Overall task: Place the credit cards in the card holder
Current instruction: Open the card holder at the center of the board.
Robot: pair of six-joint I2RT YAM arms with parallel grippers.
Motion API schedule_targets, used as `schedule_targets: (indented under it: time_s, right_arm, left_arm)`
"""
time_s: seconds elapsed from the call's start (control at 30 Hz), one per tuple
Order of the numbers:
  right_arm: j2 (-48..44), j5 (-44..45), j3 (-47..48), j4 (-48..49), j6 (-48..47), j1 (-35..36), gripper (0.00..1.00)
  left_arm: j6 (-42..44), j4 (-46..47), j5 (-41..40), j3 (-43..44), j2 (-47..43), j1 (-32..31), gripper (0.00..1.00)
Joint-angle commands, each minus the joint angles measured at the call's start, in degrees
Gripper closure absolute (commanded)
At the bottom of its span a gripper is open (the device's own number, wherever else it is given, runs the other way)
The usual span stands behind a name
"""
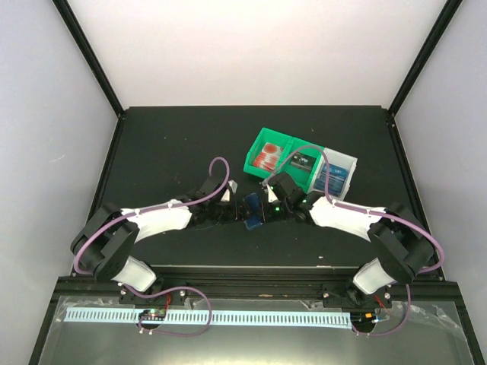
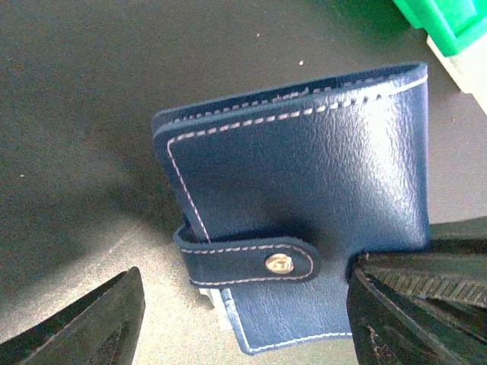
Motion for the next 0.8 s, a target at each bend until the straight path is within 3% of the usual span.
schedule_targets:
  time_s: [0.0,0.17,0.37,0.77]
  right_arm:
    - [-1.34,-0.22,1.53,0.54,-1.23,0.75,0.93]
    - [-1.87,0.29,1.73,-0.05,-1.63,0.91,0.93]
    - [-2.03,6.52,2.61,-3.04,-0.25,0.87,0.94]
    - [0.01,6.41,3.72,-3.39,0.71,0.92,0.94]
  left_arm:
    - [0.28,-1.18,-2.33,3.44,1.22,-0.38,0.26]
    - [-0.26,-5.08,-6.33,4.65,2.81,-0.33,0.31]
    - [1.45,-9.28,-10.33,3.63,2.27,-0.43,0.49]
    - [2.42,-8.75,-9.62,-0.04,-0.58,-0.48,0.53]
